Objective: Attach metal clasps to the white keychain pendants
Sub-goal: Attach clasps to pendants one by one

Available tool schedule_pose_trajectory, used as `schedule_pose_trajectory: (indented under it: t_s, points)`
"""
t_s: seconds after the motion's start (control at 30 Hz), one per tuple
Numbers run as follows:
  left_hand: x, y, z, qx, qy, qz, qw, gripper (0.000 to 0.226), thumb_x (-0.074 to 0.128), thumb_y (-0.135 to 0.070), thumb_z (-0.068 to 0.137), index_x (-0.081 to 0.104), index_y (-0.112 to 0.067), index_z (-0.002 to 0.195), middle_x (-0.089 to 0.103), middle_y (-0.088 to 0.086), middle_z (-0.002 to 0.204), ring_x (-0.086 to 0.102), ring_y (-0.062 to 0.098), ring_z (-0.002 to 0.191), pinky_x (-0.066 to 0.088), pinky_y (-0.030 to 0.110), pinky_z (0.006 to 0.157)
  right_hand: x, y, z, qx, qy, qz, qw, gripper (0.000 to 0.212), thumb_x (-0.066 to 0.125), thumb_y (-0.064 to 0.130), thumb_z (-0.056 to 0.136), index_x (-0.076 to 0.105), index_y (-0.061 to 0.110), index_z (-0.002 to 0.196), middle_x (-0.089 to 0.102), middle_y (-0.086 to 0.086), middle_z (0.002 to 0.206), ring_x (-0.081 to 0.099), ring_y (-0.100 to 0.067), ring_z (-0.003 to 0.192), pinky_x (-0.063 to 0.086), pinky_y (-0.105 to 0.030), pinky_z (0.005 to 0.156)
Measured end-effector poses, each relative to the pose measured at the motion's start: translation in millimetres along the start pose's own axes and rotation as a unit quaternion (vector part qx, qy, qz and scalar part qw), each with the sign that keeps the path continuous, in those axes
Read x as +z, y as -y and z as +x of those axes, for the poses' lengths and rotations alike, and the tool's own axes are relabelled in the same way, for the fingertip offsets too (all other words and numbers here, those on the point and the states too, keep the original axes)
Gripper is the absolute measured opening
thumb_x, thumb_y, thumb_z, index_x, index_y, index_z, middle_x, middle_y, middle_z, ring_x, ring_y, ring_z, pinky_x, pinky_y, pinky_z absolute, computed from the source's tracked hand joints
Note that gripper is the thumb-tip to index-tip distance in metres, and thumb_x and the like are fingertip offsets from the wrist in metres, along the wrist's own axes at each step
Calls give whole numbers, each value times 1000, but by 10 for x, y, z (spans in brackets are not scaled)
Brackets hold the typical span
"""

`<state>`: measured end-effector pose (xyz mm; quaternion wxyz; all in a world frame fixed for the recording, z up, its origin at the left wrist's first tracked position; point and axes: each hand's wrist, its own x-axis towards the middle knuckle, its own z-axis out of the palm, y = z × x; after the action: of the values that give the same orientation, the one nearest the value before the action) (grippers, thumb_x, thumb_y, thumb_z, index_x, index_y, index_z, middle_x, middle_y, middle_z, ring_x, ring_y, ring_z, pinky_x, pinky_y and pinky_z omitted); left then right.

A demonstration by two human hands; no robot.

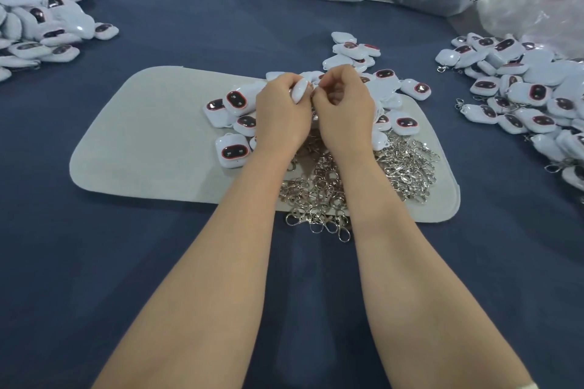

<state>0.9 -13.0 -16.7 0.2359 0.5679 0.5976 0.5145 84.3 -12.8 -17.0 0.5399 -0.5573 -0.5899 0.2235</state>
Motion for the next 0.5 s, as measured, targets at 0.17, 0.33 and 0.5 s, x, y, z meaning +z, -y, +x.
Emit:
schedule_pose_trajectory:
  t_s: [0.17, 0.33, 0.5]
  points:
    - [2, -4, -17, 6, 2, -5, 1000, 15, 50, -13, 92, 64, -10, 89, 58, -5, 80, 50, 13, 72, 34, 17, 57, -24, 3, -7, -5, 15, 9, 1000, 14, 54, -1, 81, 52, 12, 84, 51, 12, 70, 44, 0, 61, 39, -9, 62]
    - [-7, -21, -17, 2, 7, -21, 1000, 11, 51, -12, 92, 59, -15, 84, 55, -9, 74, 50, 15, 75, 36, 21, 62, -38, 9, -14, -8, 20, 15, 1000, 15, 54, 0, 81, 51, 14, 84, 52, 12, 70, 45, 3, 58, 37, -7, 61]
    - [-5, -30, -16, 3, 28, -20, 999, 11, 50, -10, 90, 61, -12, 89, 54, -13, 70, 49, 4, 65, 37, 11, 56, -43, 5, 1, 2, 4, 6, 1000, 15, 54, 0, 82, 51, 14, 84, 53, 13, 71, 47, 1, 61, 37, -6, 61]
